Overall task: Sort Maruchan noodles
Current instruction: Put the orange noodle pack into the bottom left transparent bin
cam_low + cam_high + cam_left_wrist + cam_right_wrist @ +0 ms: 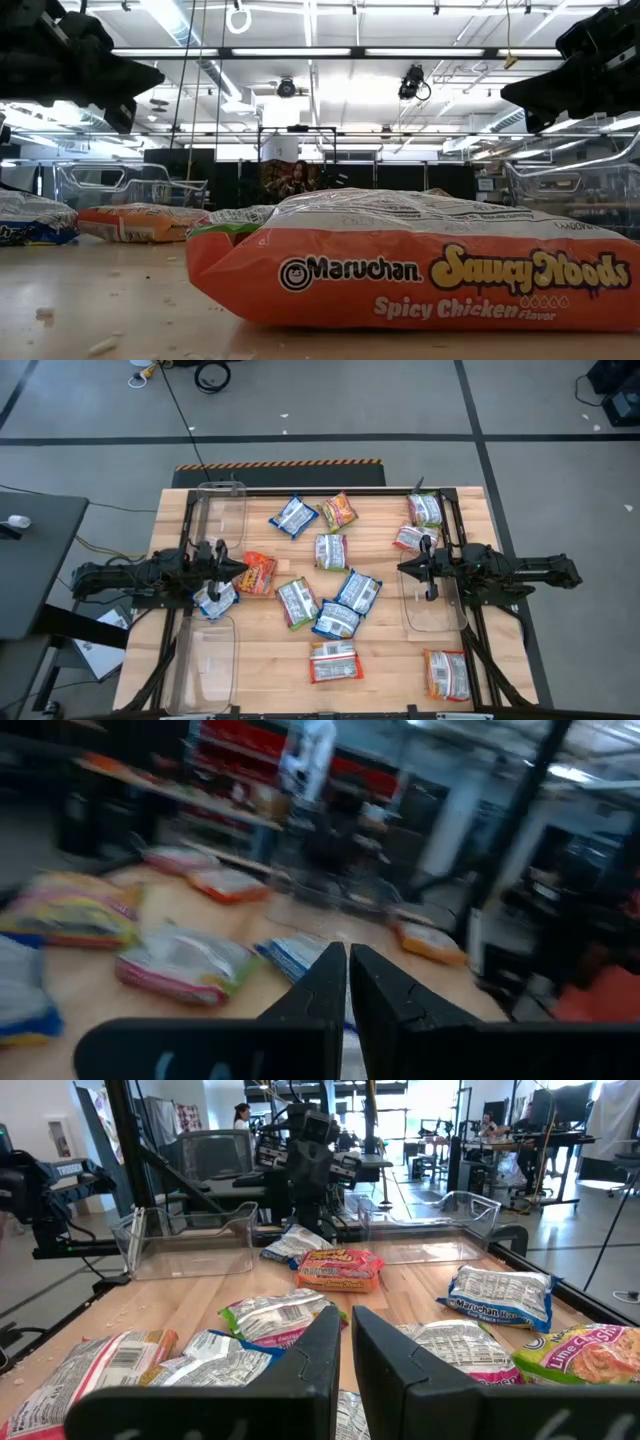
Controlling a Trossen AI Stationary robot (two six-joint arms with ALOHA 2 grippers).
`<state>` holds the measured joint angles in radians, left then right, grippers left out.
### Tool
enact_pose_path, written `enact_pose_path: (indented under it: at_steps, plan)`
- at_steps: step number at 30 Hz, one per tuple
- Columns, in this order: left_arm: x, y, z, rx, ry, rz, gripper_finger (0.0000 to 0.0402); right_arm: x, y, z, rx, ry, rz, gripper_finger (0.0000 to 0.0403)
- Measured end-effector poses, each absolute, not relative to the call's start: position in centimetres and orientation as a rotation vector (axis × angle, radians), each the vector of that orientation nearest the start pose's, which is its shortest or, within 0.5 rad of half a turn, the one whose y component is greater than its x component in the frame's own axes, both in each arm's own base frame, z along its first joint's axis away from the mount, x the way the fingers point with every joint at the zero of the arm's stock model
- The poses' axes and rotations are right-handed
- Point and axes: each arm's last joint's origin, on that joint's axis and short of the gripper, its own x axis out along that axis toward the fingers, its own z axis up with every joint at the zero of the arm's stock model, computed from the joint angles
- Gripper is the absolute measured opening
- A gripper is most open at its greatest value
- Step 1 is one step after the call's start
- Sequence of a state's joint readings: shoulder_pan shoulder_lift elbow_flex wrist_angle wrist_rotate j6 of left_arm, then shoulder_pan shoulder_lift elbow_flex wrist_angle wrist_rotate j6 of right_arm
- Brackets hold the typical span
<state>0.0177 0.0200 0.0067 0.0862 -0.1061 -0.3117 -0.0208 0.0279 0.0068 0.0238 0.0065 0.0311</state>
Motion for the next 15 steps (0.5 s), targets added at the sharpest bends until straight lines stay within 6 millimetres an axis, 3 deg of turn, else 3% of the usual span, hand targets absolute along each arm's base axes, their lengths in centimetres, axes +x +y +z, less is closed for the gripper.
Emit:
enact_pose_path:
  at_steps: [6, 9, 15]
  plan:
    - [10.2, 0.8, 17.6, -0.542, -0.029, 0.233, 0.0024, 9.9, -0.2, 16.6, 0.031, -0.007, -0.027, 0.0036]
    - [10.8, 0.6, 19.5, -0.639, 0.072, 0.229, 0.0014, 9.9, -0.2, 16.6, 0.031, -0.008, -0.027, 0.0036]
    - [13.0, -0.5, 23.8, -0.887, 0.468, 0.307, 0.0006, 9.9, -0.2, 16.6, 0.031, -0.008, -0.028, 0.0036]
